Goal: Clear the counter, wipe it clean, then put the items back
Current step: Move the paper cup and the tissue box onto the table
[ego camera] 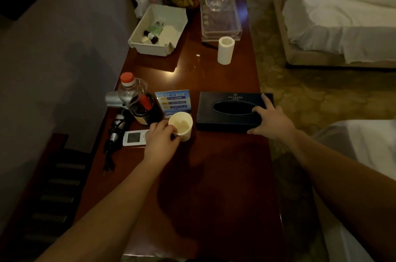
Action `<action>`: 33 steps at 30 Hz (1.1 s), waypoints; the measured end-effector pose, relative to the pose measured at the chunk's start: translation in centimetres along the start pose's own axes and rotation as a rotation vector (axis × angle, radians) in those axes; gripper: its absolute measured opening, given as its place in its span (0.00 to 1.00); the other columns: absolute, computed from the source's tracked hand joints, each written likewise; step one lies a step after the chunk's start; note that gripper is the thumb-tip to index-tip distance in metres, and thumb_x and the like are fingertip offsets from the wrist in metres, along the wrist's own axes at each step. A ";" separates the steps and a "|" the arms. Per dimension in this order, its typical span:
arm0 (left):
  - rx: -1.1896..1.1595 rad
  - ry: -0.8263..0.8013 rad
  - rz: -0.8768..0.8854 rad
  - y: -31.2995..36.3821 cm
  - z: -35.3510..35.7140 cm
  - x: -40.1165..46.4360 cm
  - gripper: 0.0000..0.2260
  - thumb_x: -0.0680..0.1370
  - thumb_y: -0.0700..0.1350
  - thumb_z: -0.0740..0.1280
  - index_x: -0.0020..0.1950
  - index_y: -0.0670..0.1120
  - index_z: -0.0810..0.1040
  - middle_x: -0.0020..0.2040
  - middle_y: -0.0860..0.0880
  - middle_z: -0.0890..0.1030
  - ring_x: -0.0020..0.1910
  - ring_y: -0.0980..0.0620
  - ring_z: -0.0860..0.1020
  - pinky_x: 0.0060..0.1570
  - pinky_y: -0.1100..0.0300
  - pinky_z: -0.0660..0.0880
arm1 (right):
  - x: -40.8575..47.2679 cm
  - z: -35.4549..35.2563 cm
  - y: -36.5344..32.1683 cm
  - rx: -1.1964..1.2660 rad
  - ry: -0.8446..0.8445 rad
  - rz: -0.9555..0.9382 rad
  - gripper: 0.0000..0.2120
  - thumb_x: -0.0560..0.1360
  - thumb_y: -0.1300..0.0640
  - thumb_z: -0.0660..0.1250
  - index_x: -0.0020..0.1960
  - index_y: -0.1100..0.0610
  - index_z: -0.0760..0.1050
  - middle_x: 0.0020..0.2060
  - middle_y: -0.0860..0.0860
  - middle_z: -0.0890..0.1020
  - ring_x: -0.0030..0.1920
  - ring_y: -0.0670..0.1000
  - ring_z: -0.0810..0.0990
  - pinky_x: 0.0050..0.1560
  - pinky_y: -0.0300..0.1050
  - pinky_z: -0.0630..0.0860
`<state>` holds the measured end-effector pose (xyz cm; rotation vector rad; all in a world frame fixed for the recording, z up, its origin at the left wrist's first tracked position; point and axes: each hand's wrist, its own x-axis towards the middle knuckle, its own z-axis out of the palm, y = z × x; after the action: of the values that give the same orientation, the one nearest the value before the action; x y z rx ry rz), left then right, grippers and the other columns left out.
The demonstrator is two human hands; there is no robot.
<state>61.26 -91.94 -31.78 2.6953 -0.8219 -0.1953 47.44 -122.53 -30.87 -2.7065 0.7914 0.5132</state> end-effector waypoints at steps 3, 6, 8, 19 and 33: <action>0.006 -0.012 0.017 -0.2 0.9 0.9 0.10 0.76 0.49 0.70 0.53 0.46 0.81 0.61 0.49 0.77 0.60 0.47 0.68 0.55 0.54 0.66 | 1.3 0.4 -0.1 0.001 0.003 -0.025 0.36 0.66 0.36 0.73 0.69 0.43 0.64 0.77 0.46 0.40 0.70 0.65 0.59 0.63 0.58 0.70; 0.014 -0.024 0.021 -0.6 1.6 1.4 0.10 0.76 0.49 0.70 0.54 0.47 0.80 0.61 0.49 0.77 0.60 0.47 0.68 0.56 0.53 0.67 | 2.3 0.9 -0.1 0.013 -0.011 -0.037 0.36 0.66 0.36 0.73 0.69 0.44 0.63 0.77 0.47 0.40 0.71 0.64 0.58 0.64 0.59 0.69; 0.013 -0.020 0.026 -0.9 1.9 1.7 0.10 0.75 0.49 0.70 0.54 0.47 0.80 0.60 0.49 0.77 0.60 0.47 0.68 0.55 0.53 0.67 | 2.7 1.3 0.0 0.013 -0.019 -0.046 0.35 0.67 0.37 0.73 0.69 0.44 0.63 0.77 0.47 0.39 0.71 0.64 0.58 0.64 0.58 0.69; 0.044 -0.036 0.042 -1.3 1.9 2.4 0.12 0.76 0.51 0.70 0.56 0.48 0.80 0.63 0.50 0.76 0.63 0.46 0.66 0.58 0.50 0.66 | 3.5 1.5 0.7 -0.038 0.004 -0.092 0.35 0.67 0.37 0.73 0.69 0.45 0.64 0.77 0.47 0.40 0.72 0.64 0.58 0.63 0.59 0.72; 0.007 -0.122 -0.005 -0.5 0.5 1.2 0.20 0.75 0.51 0.70 0.66 0.50 0.74 0.74 0.49 0.63 0.71 0.45 0.59 0.67 0.48 0.61 | 2.4 1.0 0.4 -0.057 -0.065 -0.047 0.43 0.68 0.32 0.67 0.76 0.41 0.50 0.77 0.45 0.39 0.72 0.61 0.60 0.61 0.57 0.73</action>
<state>62.40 -92.36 -32.44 2.7140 -0.8513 -0.3622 48.86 -123.64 -32.83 -2.7381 0.7046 0.6179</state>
